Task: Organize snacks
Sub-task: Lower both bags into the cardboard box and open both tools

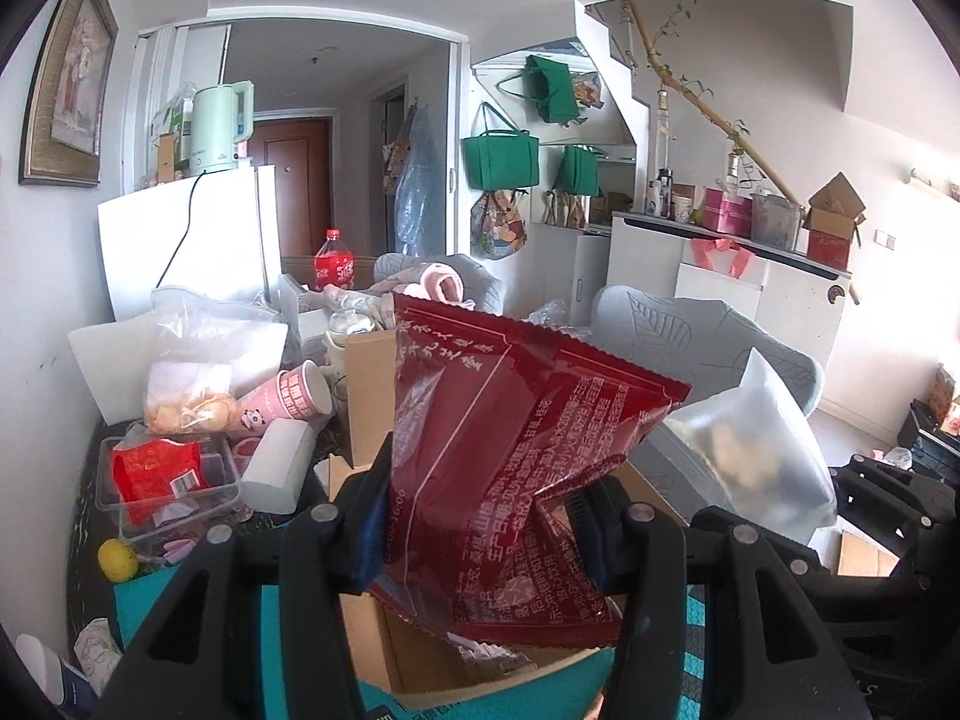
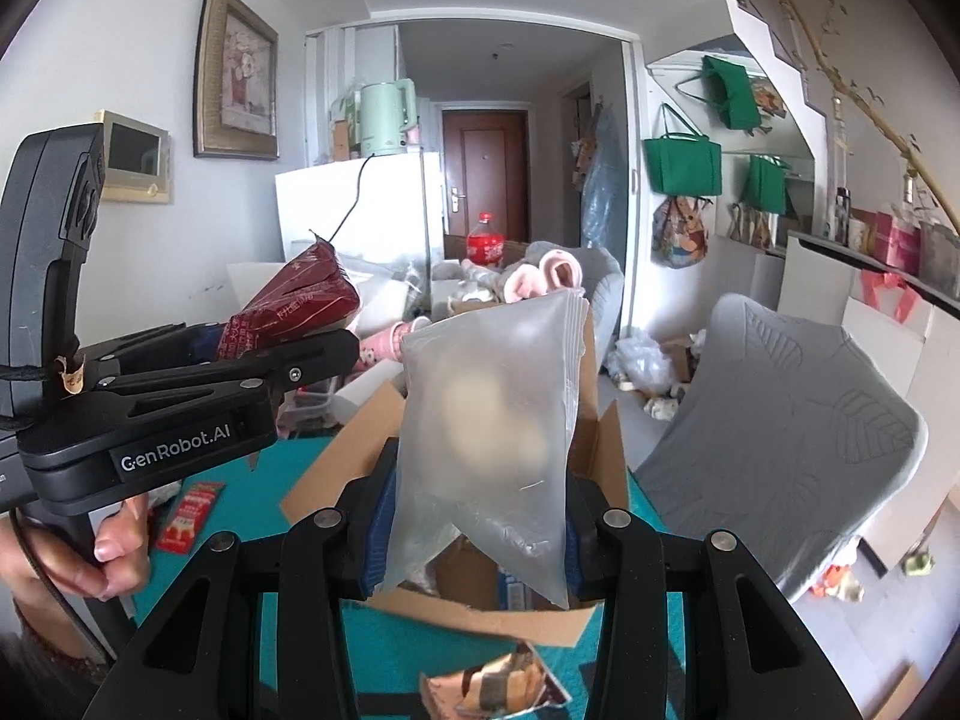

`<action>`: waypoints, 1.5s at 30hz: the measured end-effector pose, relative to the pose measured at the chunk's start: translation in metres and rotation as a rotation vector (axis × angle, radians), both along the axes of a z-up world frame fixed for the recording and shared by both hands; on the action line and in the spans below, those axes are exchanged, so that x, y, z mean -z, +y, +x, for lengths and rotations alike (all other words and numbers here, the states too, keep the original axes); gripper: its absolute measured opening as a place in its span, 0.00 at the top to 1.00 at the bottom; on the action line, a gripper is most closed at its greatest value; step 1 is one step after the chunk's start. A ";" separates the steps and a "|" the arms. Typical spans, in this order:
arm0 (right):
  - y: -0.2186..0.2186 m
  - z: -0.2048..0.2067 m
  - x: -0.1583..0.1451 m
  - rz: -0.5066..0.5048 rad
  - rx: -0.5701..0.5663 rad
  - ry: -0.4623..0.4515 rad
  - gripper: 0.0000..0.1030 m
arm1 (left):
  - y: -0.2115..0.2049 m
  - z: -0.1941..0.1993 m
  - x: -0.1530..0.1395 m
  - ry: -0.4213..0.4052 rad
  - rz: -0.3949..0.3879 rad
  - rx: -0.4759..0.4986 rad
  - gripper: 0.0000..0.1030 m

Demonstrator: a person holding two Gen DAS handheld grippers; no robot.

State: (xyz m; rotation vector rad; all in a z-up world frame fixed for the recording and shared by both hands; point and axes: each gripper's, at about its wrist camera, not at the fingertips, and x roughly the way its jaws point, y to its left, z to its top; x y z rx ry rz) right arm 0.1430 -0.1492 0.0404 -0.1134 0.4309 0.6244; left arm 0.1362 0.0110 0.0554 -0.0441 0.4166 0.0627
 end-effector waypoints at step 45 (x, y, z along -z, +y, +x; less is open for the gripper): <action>0.075 0.139 0.107 -0.320 0.115 0.246 0.45 | 0.032 0.161 0.130 0.501 0.023 -0.107 0.51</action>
